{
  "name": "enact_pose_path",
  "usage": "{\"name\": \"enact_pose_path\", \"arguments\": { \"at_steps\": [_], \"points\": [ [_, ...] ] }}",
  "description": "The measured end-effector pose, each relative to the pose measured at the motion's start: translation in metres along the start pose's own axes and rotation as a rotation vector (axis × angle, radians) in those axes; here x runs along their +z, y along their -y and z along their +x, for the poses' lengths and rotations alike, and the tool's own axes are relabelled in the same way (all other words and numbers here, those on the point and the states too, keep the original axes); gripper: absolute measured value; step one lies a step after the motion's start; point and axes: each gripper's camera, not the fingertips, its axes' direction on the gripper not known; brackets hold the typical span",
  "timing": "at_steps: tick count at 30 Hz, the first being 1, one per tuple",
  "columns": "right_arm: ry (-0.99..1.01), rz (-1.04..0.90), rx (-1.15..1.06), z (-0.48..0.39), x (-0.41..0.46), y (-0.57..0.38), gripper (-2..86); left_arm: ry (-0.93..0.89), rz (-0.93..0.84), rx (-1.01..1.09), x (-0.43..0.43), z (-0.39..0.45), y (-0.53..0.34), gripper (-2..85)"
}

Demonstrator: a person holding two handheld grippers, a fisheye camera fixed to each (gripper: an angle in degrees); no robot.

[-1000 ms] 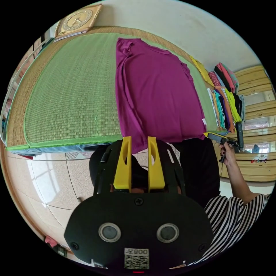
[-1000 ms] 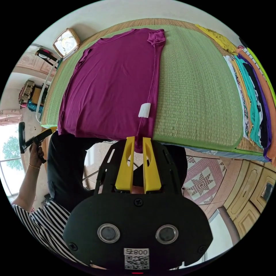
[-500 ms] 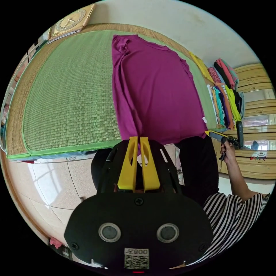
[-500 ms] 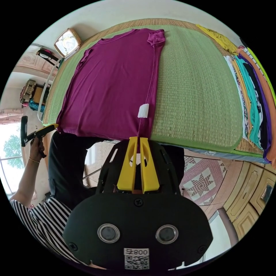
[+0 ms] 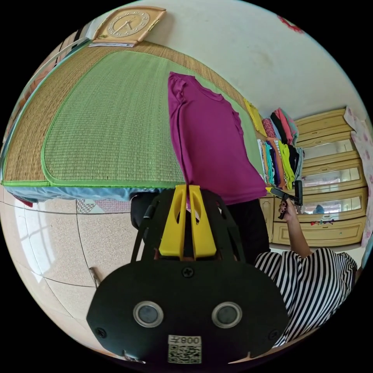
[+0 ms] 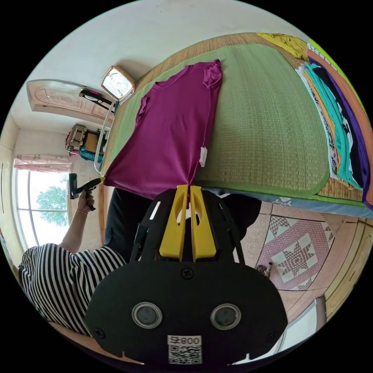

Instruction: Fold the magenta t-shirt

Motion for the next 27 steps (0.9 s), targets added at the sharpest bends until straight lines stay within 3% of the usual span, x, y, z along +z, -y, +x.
{"name": "enact_pose_path", "arguments": {
  "at_steps": [9,18,27],
  "points": [
    [-0.052,-0.121,0.11,0.037,0.043,0.0,1.4,-0.036,-0.008,-0.058,-0.009,-0.026,-0.013,0.8],
    [-0.11,-0.142,0.034,0.023,0.062,0.007,6.6,-0.008,-0.03,-0.036,-0.024,-0.031,-0.006,0.9],
    [-0.198,-0.174,0.002,0.026,0.067,0.016,1.0,0.005,-0.035,-0.041,-0.038,-0.04,0.005,1.0]
  ]
}}
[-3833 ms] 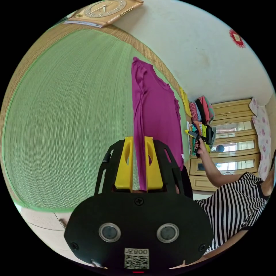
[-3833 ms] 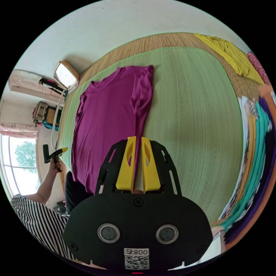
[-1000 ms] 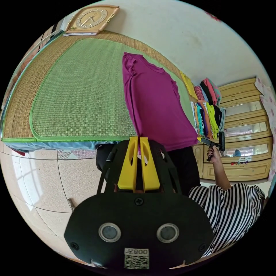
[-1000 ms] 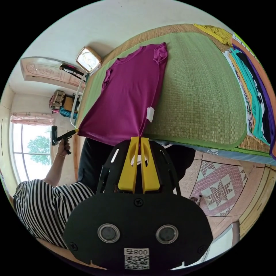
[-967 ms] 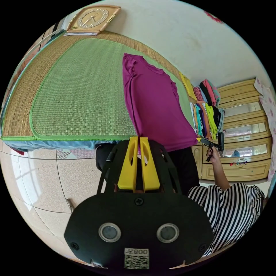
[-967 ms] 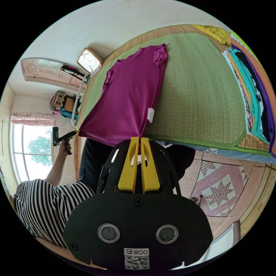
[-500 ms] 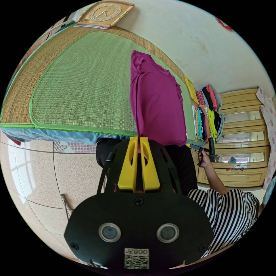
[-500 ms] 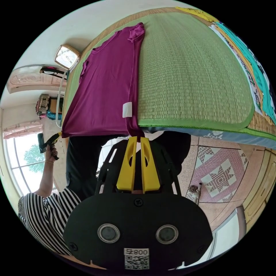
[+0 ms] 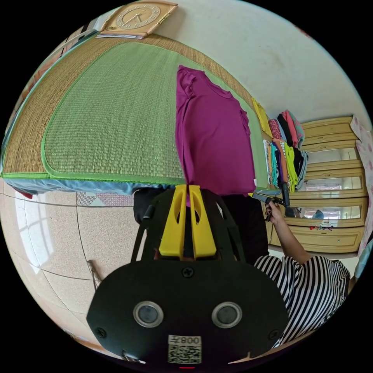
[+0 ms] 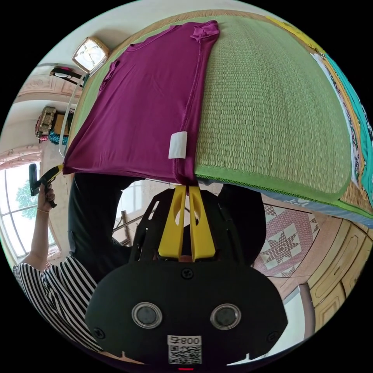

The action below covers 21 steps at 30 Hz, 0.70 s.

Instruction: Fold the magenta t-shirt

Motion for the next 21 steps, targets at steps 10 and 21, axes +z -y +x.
{"name": "enact_pose_path", "arguments": {
  "at_steps": [10,21],
  "points": [
    [0.161,0.065,-0.064,0.027,-0.065,-0.04,0.2,-0.069,0.032,0.04,-0.028,-0.009,0.012,0.9],
    [0.378,0.161,-0.172,0.029,-0.144,-0.103,0.2,-0.239,0.062,0.1,-0.071,-0.014,-0.009,0.7]
  ]
}}
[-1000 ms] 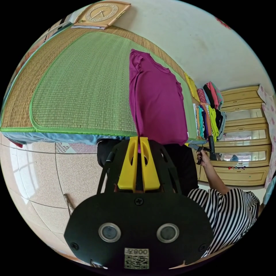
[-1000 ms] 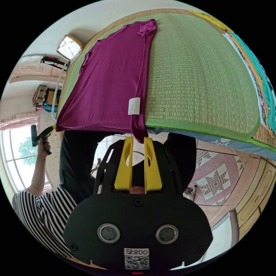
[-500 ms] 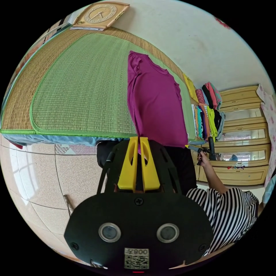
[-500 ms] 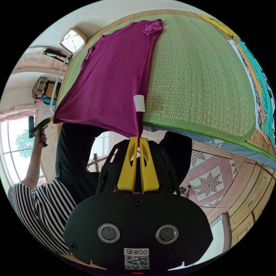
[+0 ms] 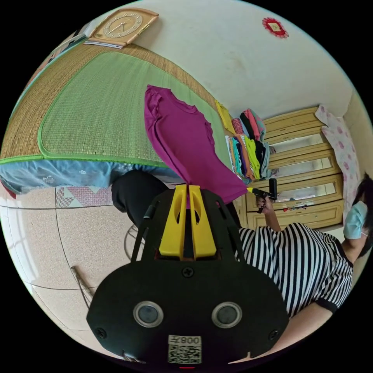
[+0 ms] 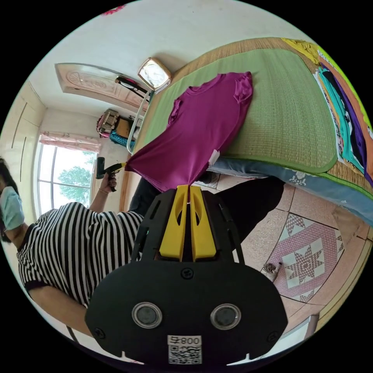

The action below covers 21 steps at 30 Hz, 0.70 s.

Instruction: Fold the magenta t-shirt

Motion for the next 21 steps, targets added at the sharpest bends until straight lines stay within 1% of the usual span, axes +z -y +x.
{"name": "enact_pose_path", "arguments": {
  "at_steps": [5,8,14,16,21],
  "points": [
    [0.046,0.052,-0.011,-0.007,-0.018,-0.012,0.3,-0.066,0.036,-0.03,-0.009,-0.008,0.001,0.7],
    [0.053,0.08,-0.003,-0.003,-0.026,0.0,0.2,-0.089,0.054,-0.036,-0.01,-0.013,0.022,0.7],
    [0.014,0.154,-0.024,0.001,-0.052,0.062,0.2,-0.065,0.098,0.026,-0.015,-0.006,0.103,0.7],
    [0.004,0.18,-0.023,0.006,-0.061,0.095,0.2,-0.037,0.113,0.042,-0.014,-0.004,0.144,0.7],
    [-0.005,0.194,0.001,0.025,-0.069,0.17,0.3,-0.018,0.144,0.026,-0.006,-0.01,0.228,0.7]
  ]
}}
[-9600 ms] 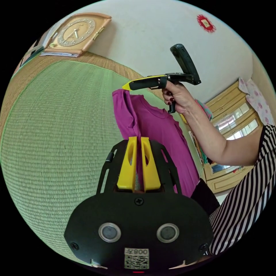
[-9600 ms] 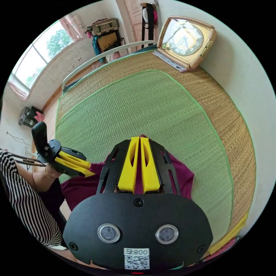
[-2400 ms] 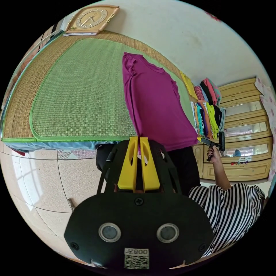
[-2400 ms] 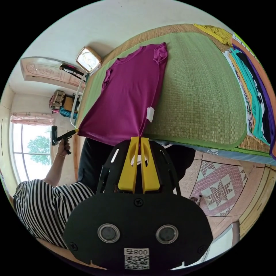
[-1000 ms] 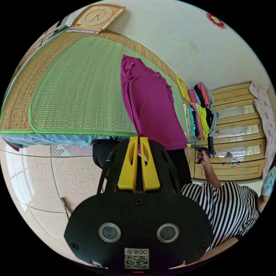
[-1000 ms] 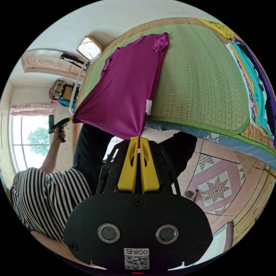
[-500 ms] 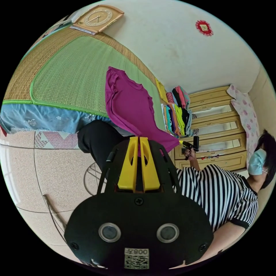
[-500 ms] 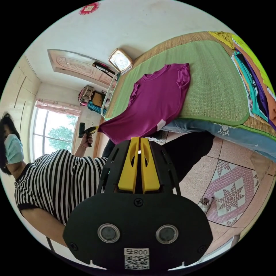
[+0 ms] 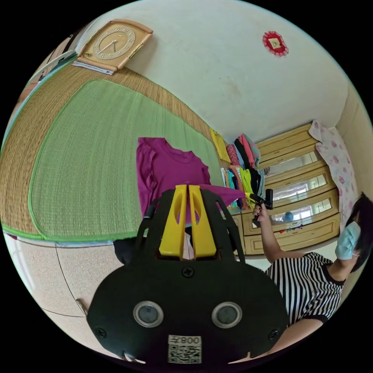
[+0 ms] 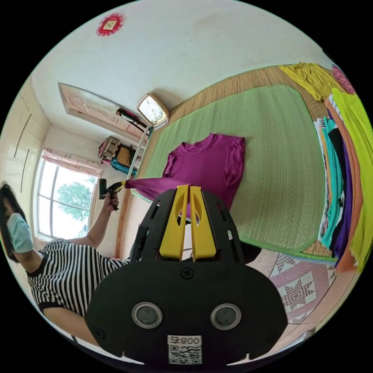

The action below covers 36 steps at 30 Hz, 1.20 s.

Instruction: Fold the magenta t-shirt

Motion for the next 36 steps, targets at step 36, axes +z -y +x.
{"name": "enact_pose_path", "arguments": {
  "at_steps": [36],
  "points": [
    [-0.057,-0.033,0.163,0.068,0.159,0.285,0.0,0.136,-0.157,0.066,0.264,0.032,0.314,4.5]
  ]
}}
